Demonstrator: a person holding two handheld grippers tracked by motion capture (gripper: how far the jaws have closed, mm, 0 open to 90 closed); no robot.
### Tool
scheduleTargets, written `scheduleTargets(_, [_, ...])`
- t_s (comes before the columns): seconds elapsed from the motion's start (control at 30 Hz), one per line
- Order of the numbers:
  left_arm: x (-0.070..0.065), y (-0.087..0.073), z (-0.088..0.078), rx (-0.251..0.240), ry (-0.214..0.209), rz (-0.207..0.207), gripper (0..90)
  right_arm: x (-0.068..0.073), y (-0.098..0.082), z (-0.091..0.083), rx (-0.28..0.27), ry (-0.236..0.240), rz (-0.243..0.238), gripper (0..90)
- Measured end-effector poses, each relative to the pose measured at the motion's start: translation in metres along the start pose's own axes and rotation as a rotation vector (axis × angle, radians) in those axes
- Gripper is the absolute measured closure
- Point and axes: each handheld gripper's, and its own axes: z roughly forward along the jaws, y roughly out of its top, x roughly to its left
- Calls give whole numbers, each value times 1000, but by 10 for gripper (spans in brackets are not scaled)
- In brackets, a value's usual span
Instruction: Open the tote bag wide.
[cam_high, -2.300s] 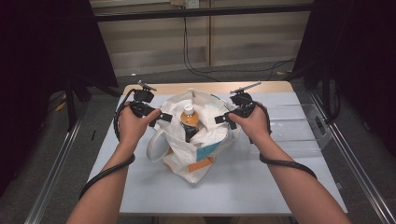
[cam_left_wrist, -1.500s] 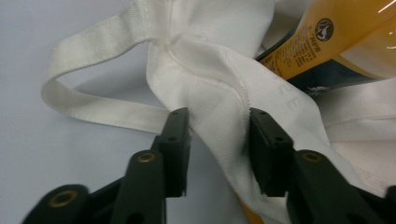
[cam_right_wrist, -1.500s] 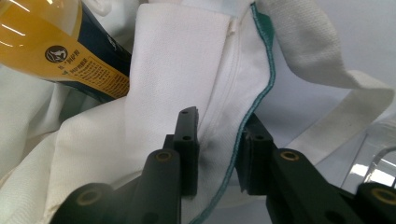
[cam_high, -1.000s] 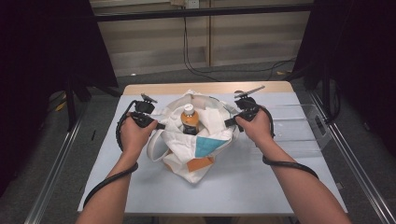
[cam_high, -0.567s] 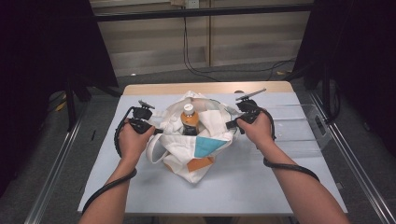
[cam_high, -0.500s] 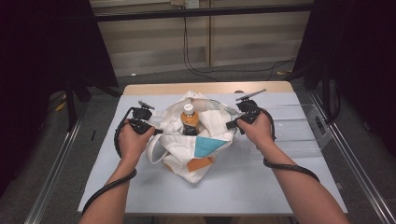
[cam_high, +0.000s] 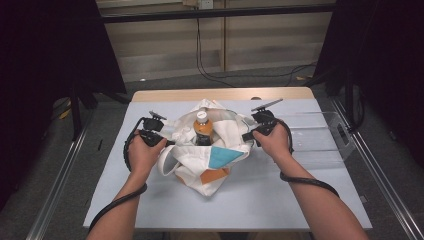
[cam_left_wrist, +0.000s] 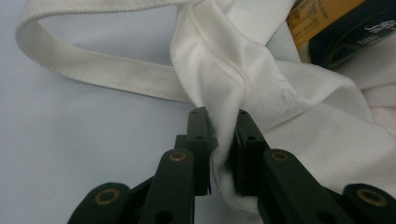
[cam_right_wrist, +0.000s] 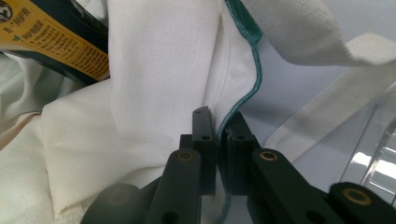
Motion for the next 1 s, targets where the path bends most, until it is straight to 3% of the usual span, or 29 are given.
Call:
scheduleTargets(0.23, [-1, 0, 1, -2, 4, 4, 797, 0, 1, 6, 15, -18, -20, 858])
scheduleTargets(0.57, [-3, 1, 2, -4, 8, 17, 797, -2, 1, 14, 42, -20, 0, 858])
scheduleTargets(1.0, [-4, -1, 3, -11, 5, 13, 795, 0, 0, 26, 73, -50, -29, 851])
